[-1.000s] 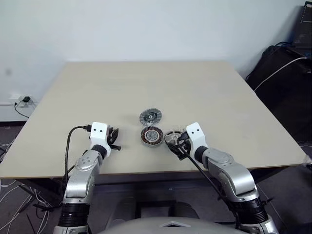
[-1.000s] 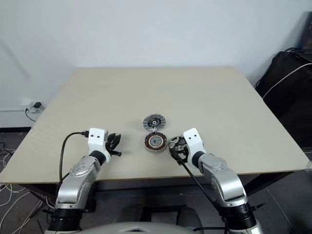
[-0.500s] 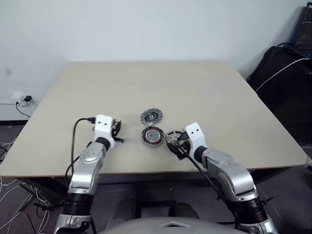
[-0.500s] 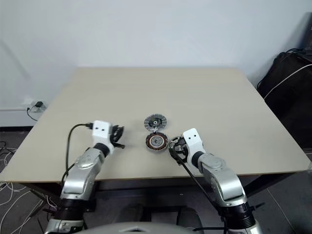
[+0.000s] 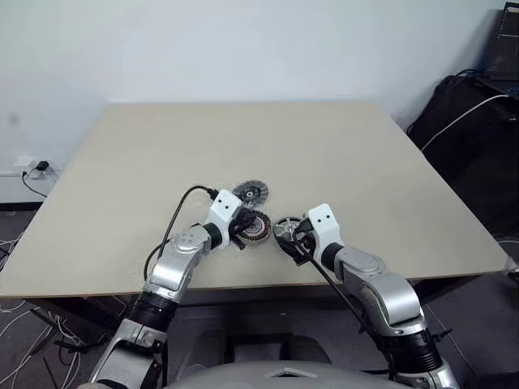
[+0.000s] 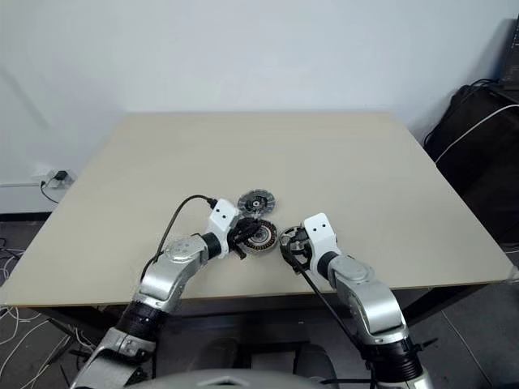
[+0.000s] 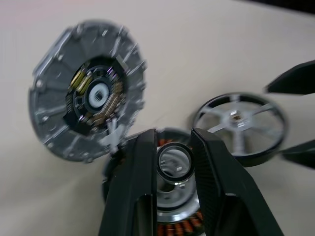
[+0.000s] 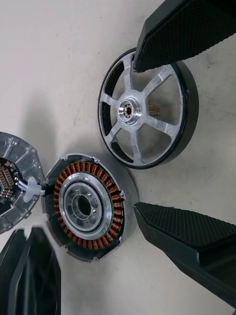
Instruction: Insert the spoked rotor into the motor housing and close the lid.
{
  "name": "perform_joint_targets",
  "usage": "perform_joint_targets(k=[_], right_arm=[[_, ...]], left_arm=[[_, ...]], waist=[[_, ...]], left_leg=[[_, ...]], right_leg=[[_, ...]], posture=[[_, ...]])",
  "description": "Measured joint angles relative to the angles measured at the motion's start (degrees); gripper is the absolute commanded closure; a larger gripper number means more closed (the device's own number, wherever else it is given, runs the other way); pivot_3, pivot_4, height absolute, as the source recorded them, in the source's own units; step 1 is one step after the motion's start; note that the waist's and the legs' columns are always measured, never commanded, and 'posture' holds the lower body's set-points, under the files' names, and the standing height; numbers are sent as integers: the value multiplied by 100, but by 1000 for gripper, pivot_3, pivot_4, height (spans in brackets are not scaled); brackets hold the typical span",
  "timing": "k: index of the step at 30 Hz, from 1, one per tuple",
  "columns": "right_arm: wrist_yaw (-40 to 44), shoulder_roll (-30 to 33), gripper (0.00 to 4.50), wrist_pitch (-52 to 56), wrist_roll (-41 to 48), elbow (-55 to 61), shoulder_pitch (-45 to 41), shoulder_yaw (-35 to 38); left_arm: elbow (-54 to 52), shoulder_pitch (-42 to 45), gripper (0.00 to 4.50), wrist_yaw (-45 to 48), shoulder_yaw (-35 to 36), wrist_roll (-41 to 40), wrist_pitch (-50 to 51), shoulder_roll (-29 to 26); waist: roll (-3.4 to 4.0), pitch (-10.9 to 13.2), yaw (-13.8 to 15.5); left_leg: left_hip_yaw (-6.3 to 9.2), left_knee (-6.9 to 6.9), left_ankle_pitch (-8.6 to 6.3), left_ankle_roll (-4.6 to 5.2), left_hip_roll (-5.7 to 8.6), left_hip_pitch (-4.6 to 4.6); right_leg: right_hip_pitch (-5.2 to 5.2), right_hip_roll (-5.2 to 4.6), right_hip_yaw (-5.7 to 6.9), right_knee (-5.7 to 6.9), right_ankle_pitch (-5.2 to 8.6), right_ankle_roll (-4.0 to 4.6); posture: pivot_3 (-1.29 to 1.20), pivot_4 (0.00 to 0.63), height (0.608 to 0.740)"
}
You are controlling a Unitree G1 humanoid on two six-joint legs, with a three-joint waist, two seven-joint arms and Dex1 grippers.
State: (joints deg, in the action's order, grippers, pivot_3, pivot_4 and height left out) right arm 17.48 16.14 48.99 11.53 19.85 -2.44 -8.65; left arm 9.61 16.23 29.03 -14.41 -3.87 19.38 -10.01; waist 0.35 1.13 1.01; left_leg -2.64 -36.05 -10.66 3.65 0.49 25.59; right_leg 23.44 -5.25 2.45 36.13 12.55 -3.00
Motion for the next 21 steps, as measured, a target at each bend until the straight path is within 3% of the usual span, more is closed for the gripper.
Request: perform_joint_targets(k=[10, 21], right_arm=[[-8, -42, 0, -37, 3, 0, -2, 0], [-14, -38, 0, -97, 2, 0, -2, 5]], left_arm=[[1053, 402, 3818, -162, -312, 513, -289, 343], [1443, 567, 3818, -306, -342, 747, -473, 394]], waist=[[-1, 0, 9], [-2, 0, 6]], left_leg=[[0, -4, -2, 6, 2, 0], [0, -8, -2, 7, 2, 0]], right_leg=[[-2, -4, -2, -2, -14, 17], [-3, -10, -3, -2, -17, 15]], posture=[[0, 0, 740], [0, 0, 740]])
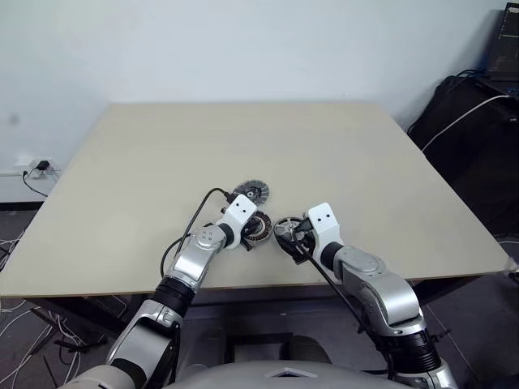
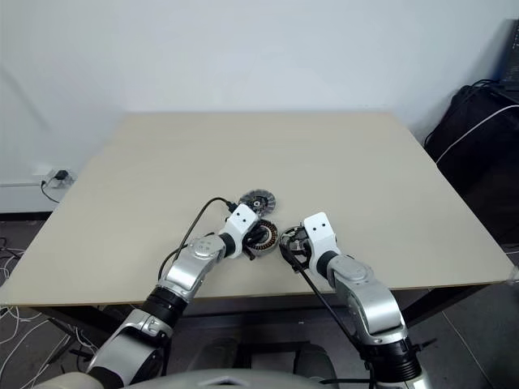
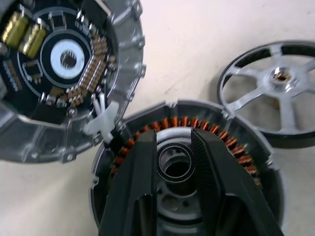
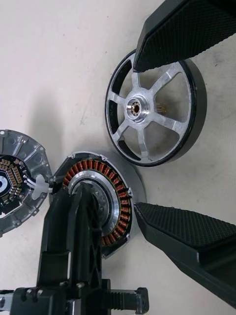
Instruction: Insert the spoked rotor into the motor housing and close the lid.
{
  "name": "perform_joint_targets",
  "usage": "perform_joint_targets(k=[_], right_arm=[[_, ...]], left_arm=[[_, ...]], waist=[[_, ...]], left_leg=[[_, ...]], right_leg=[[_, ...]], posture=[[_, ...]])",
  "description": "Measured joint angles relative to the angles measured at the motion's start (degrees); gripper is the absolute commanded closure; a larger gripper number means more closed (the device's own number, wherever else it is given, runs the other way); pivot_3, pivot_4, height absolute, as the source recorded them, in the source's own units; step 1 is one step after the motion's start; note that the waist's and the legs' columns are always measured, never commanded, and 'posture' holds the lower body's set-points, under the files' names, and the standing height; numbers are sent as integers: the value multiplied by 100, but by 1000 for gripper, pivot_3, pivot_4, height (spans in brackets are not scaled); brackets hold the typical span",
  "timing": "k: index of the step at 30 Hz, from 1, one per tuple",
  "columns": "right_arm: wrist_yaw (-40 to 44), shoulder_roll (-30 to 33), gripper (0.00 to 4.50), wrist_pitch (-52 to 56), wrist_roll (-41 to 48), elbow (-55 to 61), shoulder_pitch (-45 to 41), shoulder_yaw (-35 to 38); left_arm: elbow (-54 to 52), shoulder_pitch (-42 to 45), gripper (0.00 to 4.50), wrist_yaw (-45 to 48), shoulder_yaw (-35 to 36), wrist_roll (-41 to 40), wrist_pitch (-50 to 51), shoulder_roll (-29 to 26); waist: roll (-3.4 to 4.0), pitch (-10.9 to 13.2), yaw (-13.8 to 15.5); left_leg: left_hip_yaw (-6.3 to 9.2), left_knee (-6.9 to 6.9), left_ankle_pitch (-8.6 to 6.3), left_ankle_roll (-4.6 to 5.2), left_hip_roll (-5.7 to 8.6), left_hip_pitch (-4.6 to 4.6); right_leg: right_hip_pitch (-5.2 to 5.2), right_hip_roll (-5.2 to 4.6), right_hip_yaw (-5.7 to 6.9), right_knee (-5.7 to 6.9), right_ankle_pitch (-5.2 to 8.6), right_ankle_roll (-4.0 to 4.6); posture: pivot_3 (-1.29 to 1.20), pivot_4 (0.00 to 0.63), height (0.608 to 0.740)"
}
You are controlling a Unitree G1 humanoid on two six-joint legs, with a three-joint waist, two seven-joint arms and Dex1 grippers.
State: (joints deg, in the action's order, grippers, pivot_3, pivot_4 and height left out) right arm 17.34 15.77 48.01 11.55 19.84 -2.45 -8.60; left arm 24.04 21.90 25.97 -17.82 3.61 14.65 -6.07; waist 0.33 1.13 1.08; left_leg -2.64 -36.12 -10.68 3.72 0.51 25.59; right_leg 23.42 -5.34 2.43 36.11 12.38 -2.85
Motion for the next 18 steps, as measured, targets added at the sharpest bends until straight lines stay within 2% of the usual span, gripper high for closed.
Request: perform_joint_targets(k=[3, 5, 10, 14, 18], right_arm=[[0, 1, 0, 0, 0, 0, 0, 0], [0, 1, 0, -1, 0, 0, 0, 0], [2, 7, 0, -3, 0, 0, 0, 0], [3, 28, 0, -4, 0, 1, 4, 0], [1, 28, 0, -3, 2, 1, 13, 0]], left_arm=[[15, 0, 3818, 2, 5, 11, -2, 2], [16, 0, 3077, 22, 28, 5, -1, 11], [3, -8, 1546, 35, 151, -50, 1, 67], [-491, -167, 1546, 35, 395, -328, -20, 170], [-1386, -461, 2491, 34, 627, -651, 69, 177]], waist=[[0, 0, 2], [0, 0, 2], [0, 0, 0], [0, 0, -2], [1, -1, -12]], left_leg=[[0, 0, 0, 0, 0, 0], [0, -1, 0, 0, 0, 0], [0, -3, 0, 0, 0, 0], [0, -4, -1, 1, 0, 1], [0, -4, -1, 1, -2, 1]], right_leg=[[0, -1, 1, 0, -1, -1], [-1, -5, 0, 0, -2, -2], [-1, -7, 0, 0, -3, -3], [-1, -15, -2, -1, -4, -3], [-1, -15, -3, -1, -4, -2]], posture=[[0, 0, 740], [0, 0, 740], [0, 0, 740], [0, 0, 740], [0, 0, 740]])
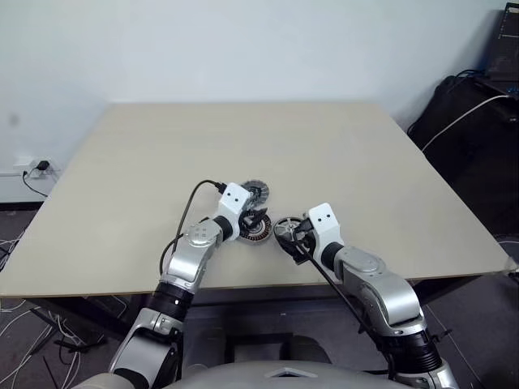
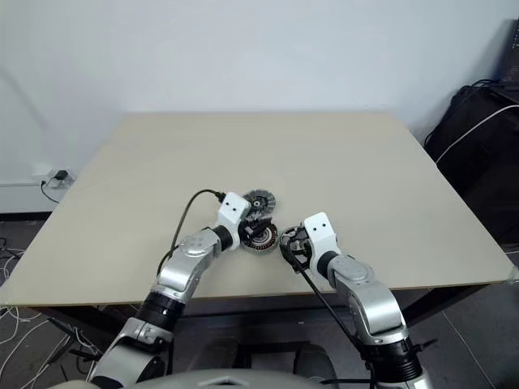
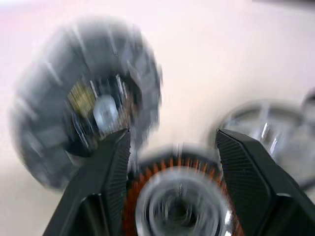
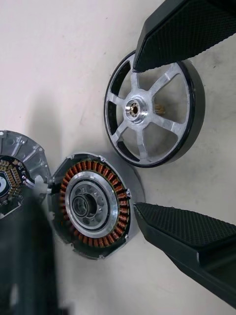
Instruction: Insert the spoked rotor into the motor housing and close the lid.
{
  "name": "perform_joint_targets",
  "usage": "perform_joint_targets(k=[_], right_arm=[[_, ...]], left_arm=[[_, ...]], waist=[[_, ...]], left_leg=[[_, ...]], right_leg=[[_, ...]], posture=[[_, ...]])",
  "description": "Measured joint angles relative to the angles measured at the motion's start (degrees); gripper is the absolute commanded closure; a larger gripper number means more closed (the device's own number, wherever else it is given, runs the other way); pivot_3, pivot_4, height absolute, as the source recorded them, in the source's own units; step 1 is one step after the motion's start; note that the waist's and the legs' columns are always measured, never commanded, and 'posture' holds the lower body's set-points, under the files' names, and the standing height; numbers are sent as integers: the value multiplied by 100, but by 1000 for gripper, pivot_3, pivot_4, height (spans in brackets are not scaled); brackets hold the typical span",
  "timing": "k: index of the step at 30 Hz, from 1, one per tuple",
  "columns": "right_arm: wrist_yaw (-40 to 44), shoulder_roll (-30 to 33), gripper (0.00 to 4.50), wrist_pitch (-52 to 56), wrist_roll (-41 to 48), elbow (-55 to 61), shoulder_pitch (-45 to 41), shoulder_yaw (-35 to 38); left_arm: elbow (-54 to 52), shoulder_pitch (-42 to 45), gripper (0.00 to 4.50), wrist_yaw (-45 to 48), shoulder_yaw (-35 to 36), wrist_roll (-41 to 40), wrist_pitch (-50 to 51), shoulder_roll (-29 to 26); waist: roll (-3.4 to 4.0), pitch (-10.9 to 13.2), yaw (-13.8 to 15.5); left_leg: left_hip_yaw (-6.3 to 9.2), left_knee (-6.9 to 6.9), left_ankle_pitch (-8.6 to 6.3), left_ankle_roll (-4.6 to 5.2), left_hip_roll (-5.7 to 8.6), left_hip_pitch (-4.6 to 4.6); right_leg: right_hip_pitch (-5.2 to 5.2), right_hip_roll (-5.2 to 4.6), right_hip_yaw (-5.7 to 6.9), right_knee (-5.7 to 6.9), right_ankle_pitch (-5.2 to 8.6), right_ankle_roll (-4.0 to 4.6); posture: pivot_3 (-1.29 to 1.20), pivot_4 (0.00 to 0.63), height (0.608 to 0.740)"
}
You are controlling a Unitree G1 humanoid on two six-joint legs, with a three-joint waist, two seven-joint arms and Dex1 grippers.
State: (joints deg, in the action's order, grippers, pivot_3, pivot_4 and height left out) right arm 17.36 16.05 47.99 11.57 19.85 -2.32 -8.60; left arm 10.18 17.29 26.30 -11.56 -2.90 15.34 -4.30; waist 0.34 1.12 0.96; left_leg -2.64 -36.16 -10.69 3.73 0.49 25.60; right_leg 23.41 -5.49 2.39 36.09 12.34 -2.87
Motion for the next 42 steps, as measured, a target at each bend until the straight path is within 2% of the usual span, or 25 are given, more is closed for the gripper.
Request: perform_joint_targets(k=[6, 7, 10, 14, 22, 32, 42], right_arm=[[20, -73, 0, 35, 4, -46, -130, -138], [21, -106, 0, 82, 0, -98, -240, -225], [11, -210, 562, 149, -25, -238, -483, -407], [11, -368, 1810, 264, -162, -658, -987, -758], [110, -736, 4430, 258, -491, -1811, -2226, -1273], [540, -943, 4474, 178, -802, -3271, -3237, -1521], [781, -1106, 4474, 77, -1011, -3950, -3519, -1568]], left_arm=[[-1028, -854, 4466, -39, 108, -115, 434, -304], [-1231, -1067, 4466, -91, 161, -146, 491, -361], [-1619, -1458, 4500, -190, 256, -198, 557, -435], [-2231, -2217, 4500, -390, 465, -296, 389, -404], [-2559, -3201, 4500, -780, 408, -102, -324, -366], [-2668, -3634, 4500, -1053, 257, 178, -1111, -328], [-2516, -3660, 4500, -1118, 193, 273, -1236, -414]], waist=[[3, -2, -38], [3, -2, -52], [3, -2, -49], [5, -3, -75], [8, -4, -89], [15, -5, -125], [17, -5, -163]], left_leg=[[-1, 0, 0, 0, -1, -3], [-1, 0, 0, 0, -3, -3], [-1, 0, 0, 0, -2, -3], [-4, 0, 0, -1, -2, -3], [-7, 10, -1, -2, -3, -3], [-16, 23, -1, -3, -2, -2], [-21, 25, -1, -3, -2, -2]], right_leg=[[1, 10, -2, 3, -2, 2], [1, 8, -3, 3, -3, 4], [0, 3, 0, 3, -6, 4], [1, -2, -4, 2, -10, 4], [9, -1, -4, 3, -15, 12], [19, 6, -4, 2, -16, 13], [22, 16, -8, 3, -16, 13]], posture=[[0, 0, 740], [0, 0, 740], [0, 0, 740], [0, 0, 740], [0, 0, 740], [0, 0, 740], [0, 0, 740]])
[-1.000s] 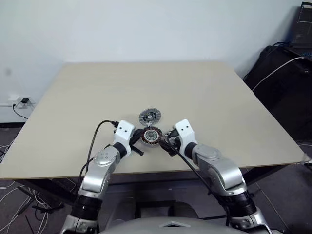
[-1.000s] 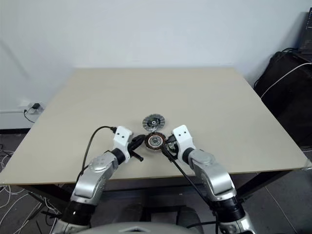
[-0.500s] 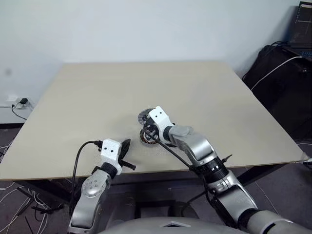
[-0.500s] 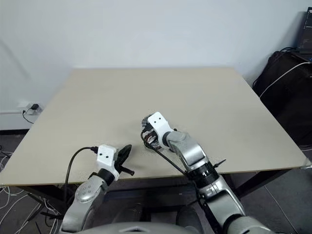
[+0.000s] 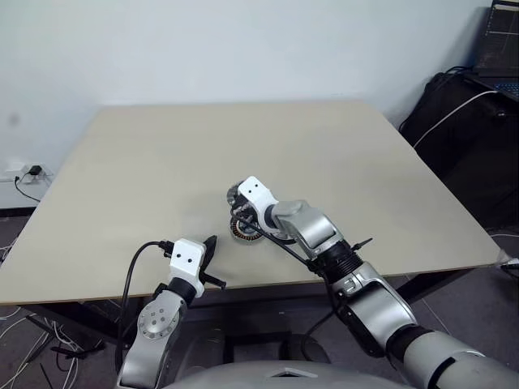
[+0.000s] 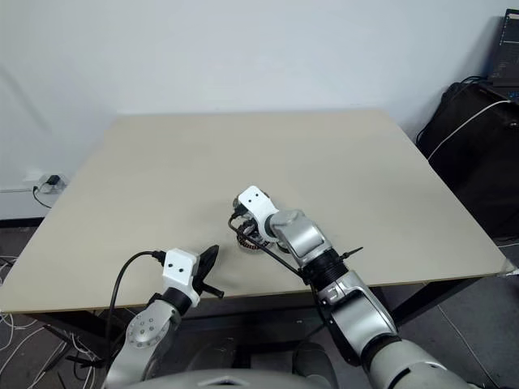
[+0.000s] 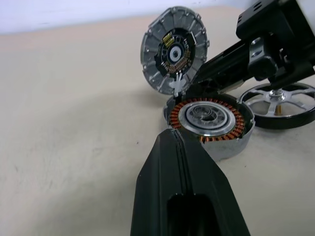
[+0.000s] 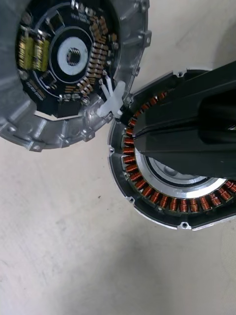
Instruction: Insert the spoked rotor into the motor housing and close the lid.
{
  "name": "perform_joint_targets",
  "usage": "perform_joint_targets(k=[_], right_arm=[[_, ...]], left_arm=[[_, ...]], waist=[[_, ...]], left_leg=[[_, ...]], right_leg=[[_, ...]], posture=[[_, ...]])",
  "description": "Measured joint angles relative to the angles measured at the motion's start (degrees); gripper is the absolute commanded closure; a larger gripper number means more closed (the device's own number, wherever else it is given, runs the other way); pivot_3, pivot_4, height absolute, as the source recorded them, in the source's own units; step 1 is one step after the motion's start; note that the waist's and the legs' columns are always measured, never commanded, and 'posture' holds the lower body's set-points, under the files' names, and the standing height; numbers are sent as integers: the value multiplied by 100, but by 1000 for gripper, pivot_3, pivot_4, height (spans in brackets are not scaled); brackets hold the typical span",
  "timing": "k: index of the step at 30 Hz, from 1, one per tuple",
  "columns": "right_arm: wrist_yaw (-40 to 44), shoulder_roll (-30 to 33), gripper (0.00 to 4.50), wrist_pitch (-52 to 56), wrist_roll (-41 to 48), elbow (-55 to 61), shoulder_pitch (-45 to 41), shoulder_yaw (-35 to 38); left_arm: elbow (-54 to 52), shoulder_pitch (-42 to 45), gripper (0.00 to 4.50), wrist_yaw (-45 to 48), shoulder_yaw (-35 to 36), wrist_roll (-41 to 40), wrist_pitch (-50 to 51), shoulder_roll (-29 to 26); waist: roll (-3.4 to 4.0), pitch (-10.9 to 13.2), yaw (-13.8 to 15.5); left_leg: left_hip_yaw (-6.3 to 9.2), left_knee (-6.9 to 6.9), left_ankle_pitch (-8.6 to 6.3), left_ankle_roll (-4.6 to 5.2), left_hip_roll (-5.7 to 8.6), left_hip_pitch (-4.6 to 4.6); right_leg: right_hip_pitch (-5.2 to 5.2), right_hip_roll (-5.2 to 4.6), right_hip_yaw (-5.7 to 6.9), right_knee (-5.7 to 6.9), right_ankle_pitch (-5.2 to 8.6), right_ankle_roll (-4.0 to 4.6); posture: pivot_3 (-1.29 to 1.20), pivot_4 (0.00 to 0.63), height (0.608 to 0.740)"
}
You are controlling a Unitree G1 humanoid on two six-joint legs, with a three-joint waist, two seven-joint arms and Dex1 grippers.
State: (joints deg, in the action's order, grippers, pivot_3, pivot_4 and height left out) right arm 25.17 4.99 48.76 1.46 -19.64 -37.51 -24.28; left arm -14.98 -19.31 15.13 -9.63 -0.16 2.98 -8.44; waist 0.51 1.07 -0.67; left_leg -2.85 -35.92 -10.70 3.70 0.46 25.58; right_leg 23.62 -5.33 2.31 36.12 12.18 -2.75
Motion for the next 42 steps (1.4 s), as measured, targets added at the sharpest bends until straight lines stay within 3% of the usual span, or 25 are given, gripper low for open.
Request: perform_joint_targets(k=[14, 27, 42], right_arm=[[310, 26, 4474, 12, -205, -156, -11, -135], [580, 229, 4474, 164, -309, 410, 249, -370], [505, 302, 4474, 127, -305, 280, 274, -151]], left_arm=[[63, 61, 4500, 8, -2, -27, 4, 3], [136, 124, 4500, -2, -2, -28, 26, 35], [176, 154, 4500, 1, -107, -27, 52, 44]], waist=[[2, 0, 0], [6, -3, 4], [8, -2, 4]], left_leg=[[-1, 4, 0, 0, 0, 0], [-1, 4, 0, -1, -1, 0], [-1, 7, 0, -1, -1, 1]], right_leg=[[4, -7, -1, 1, 0, 0], [4, -16, 0, 2, 0, -1], [6, -16, 0, 2, 1, -1]], posture=[[0, 0, 740], [0, 0, 740], [0, 0, 740]])
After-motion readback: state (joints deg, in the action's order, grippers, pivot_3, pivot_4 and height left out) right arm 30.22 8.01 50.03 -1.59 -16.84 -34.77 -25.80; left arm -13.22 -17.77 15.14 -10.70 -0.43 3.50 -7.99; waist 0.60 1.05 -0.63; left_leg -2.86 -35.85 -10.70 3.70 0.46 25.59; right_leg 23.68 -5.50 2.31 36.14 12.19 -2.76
